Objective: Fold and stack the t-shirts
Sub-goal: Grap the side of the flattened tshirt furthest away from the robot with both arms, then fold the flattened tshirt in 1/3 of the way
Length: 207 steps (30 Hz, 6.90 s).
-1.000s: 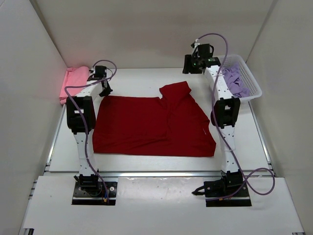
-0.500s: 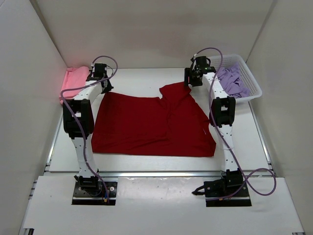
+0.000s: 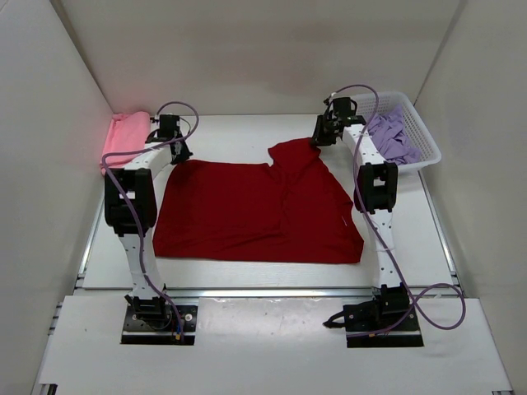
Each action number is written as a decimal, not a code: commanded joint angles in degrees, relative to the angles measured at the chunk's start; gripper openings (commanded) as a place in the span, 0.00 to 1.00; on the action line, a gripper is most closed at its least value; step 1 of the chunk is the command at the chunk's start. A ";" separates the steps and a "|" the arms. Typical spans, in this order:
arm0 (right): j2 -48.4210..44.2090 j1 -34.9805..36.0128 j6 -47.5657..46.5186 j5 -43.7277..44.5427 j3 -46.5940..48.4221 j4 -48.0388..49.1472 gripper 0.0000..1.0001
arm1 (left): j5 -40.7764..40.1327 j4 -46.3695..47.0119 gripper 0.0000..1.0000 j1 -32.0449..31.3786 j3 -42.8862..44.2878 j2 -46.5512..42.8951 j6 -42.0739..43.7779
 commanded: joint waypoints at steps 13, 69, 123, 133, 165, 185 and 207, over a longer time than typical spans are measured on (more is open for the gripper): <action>-6.15 0.37 2.43 -9.80 8.05 -6.80 0.00 | 4.25 3.72 0.00 1.99 -3.53 -9.20 -2.39; -105.81 -2.70 8.93 -3.66 -111.47 15.06 0.00 | -2.25 7.16 0.00 4.10 -41.32 -42.34 -2.48; -73.83 34.83 6.39 22.96 -102.43 27.19 0.30 | 11.98 23.76 0.35 -18.48 -64.62 -59.22 -15.49; -69.79 34.21 6.73 26.40 -99.26 25.35 0.31 | 12.78 25.79 0.35 -19.19 -65.23 -57.01 -16.28; -73.56 36.59 7.61 1.01 -90.82 4.43 0.02 | 15.76 24.38 0.36 -17.52 -62.16 -58.60 -17.42; -87.36 9.44 9.72 8.75 -110.41 9.89 0.06 | 15.14 32.10 0.36 -27.09 -55.22 -44.55 -21.28; -80.52 -1.55 15.88 3.19 -104.55 39.38 0.37 | 23.06 37.83 0.37 -19.45 -59.27 -42.43 -28.67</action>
